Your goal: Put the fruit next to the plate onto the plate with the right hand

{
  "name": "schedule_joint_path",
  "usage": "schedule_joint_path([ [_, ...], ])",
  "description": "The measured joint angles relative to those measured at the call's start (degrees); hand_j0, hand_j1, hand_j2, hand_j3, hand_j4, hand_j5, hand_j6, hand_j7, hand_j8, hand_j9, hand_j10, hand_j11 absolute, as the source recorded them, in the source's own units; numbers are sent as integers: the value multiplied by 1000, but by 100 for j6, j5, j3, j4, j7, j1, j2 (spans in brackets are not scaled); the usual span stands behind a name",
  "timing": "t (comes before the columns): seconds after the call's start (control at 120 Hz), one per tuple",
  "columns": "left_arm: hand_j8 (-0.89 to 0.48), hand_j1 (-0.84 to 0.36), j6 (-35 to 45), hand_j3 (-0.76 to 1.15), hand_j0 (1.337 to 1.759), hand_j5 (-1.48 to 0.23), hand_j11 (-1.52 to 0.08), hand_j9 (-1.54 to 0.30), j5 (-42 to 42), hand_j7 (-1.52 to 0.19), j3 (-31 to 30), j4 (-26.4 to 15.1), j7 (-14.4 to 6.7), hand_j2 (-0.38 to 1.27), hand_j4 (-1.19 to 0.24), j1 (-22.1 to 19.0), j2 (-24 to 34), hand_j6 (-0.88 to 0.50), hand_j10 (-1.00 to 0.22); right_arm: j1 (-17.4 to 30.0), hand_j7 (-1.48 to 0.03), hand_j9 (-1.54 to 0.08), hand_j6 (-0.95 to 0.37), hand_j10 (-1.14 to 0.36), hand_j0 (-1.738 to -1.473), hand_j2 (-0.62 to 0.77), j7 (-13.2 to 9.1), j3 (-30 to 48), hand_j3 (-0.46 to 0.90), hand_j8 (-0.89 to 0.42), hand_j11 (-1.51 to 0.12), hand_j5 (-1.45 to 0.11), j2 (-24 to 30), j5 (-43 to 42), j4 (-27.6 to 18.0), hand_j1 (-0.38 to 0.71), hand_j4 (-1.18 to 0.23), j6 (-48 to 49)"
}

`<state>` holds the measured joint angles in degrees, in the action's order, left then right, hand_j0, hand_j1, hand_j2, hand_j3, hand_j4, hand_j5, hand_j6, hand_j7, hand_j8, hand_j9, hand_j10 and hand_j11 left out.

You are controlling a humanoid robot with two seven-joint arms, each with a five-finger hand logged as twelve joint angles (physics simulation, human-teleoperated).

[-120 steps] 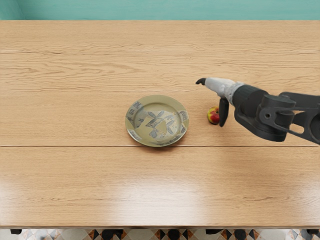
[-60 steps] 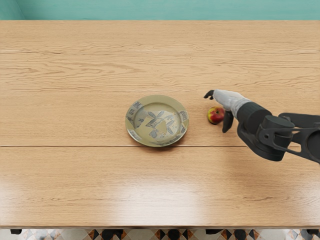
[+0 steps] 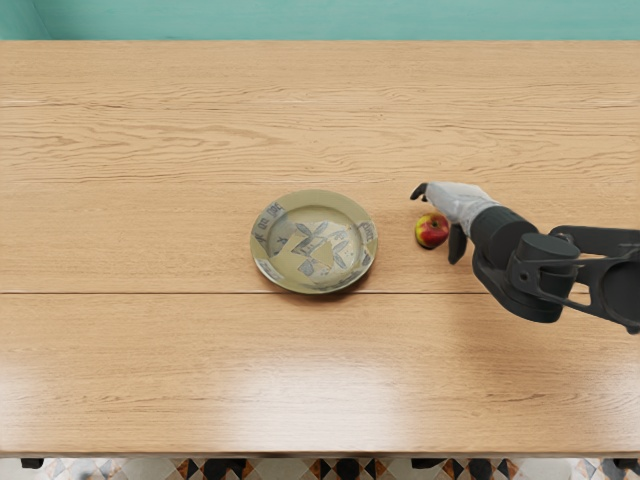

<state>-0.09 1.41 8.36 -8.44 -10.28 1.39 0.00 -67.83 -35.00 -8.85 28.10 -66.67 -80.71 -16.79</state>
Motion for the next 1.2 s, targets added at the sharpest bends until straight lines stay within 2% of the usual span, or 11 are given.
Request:
schedule_joint_path([
  [0.158, 0, 349, 0, 0, 1658, 0, 0, 0, 0, 0, -1, 0, 0, 0, 0, -3, 0, 0, 0, -1, -347, -347, -271, -269, -1658, -51, 0, -3, 0, -270, -347, -347, -121, -3, 51, -31, -270, -13],
  [0.75, 0, 349, 0, 0, 1658, 0, 0, 0, 0, 0, 0, 0, 0, 0, 0, -4, 0, -1, 0, 98, -611, -611, -475, -473, -1658, -90, 0, 30, 0, -472, -611, -610, -164, 58, 157, 213, -473, -69],
  [0.983, 0, 349, 0, 0, 1658, 0, 0, 0, 0, 0, 1, 0, 0, 0, 0, 1, 0, 0, 0, 116, -708, -733, -439, -527, -1651, -55, 2, 61, 0, -432, -734, -741, -163, 93, 271, 230, -522, -52],
  [1.108, 0, 349, 0, 0, 1658, 0, 0, 0, 0, 0, 0, 0, 0, 0, 0, -3, 0, 0, 0, 67, -741, -763, -454, -555, -1653, 63, 2, 136, 0, -464, -764, -767, -164, 187, 357, 237, -553, -48],
  [1.2, 0, 349, 0, 0, 1658, 0, 0, 0, 0, 0, 0, 0, 0, 0, 0, -3, 0, -1, 0, 16, -756, -776, -468, -568, -1654, 91, 2, 281, 0, -472, -777, -778, -164, 215, 382, 237, -566, -33],
])
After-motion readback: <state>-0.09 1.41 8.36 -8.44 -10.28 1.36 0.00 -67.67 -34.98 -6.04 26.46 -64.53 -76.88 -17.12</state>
